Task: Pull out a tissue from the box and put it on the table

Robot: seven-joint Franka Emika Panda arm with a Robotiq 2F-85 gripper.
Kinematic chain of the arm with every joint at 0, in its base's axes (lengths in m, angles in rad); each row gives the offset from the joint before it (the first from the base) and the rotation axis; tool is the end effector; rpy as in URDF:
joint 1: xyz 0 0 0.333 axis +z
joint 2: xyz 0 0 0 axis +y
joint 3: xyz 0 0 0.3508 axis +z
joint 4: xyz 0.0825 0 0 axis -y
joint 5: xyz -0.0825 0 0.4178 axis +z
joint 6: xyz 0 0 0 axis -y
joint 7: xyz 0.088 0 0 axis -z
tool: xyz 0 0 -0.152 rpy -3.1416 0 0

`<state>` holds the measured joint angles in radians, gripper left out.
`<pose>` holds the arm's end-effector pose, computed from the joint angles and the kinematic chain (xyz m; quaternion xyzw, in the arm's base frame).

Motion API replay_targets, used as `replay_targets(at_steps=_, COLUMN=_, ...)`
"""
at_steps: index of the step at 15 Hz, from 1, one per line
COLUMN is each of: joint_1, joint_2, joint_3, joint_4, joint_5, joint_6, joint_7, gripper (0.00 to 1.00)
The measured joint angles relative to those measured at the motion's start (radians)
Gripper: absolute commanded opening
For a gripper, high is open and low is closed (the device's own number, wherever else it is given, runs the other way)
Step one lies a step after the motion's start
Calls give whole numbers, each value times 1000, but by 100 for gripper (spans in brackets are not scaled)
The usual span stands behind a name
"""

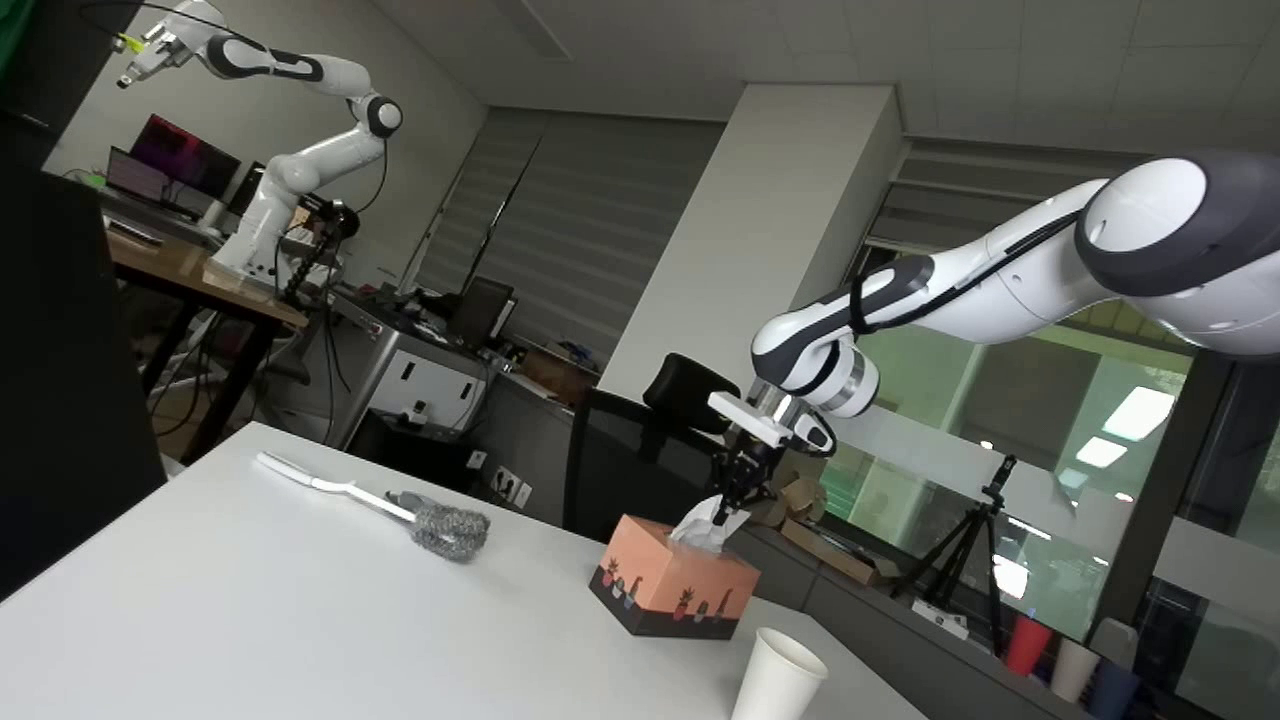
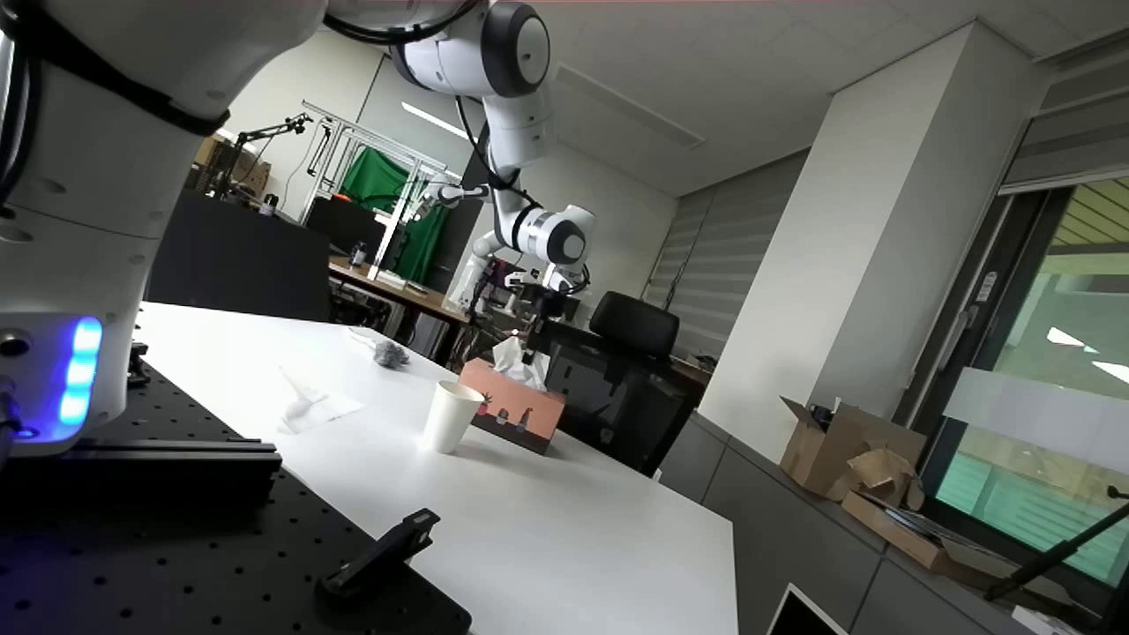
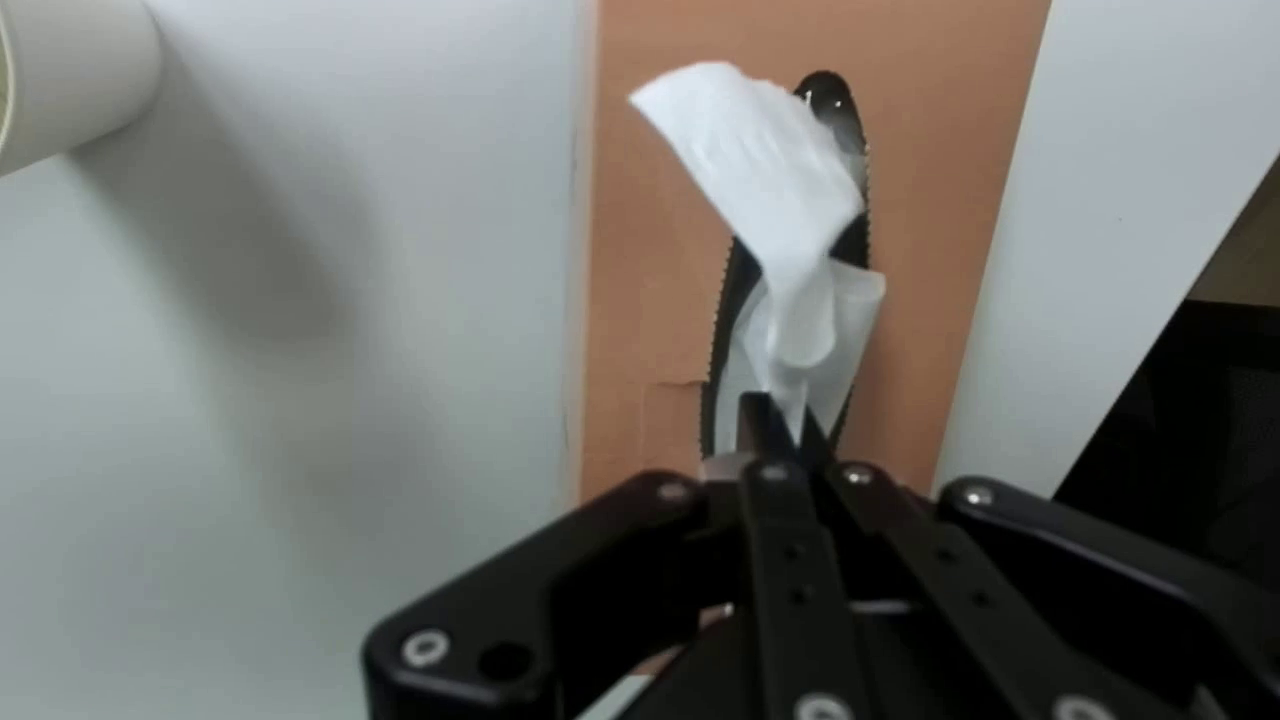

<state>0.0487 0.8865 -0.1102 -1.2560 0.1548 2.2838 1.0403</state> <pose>0.8290 -0.0201 0.1988 -0.8373 0.5414 -0.0549 0.0530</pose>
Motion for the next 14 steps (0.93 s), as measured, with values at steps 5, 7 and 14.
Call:
replay_targets(at_steps=5, joint_1=0, joint_2=-2, joint_3=-3, joint_4=5, joint_5=0, joint_6=-2, joint_7=3, gripper=0)
replay_targets(at_steps=7, joint_1=0, joint_2=-14, joint_3=-2, joint_4=13, joint_5=0, joint_6=-4, joint_7=2, gripper=0)
replay_targets(at_steps=14, joint_1=1, joint_2=-165, joint_3=26, joint_4=13, joint_5=0, joint_6=-87, joint_7=-54, gripper=0)
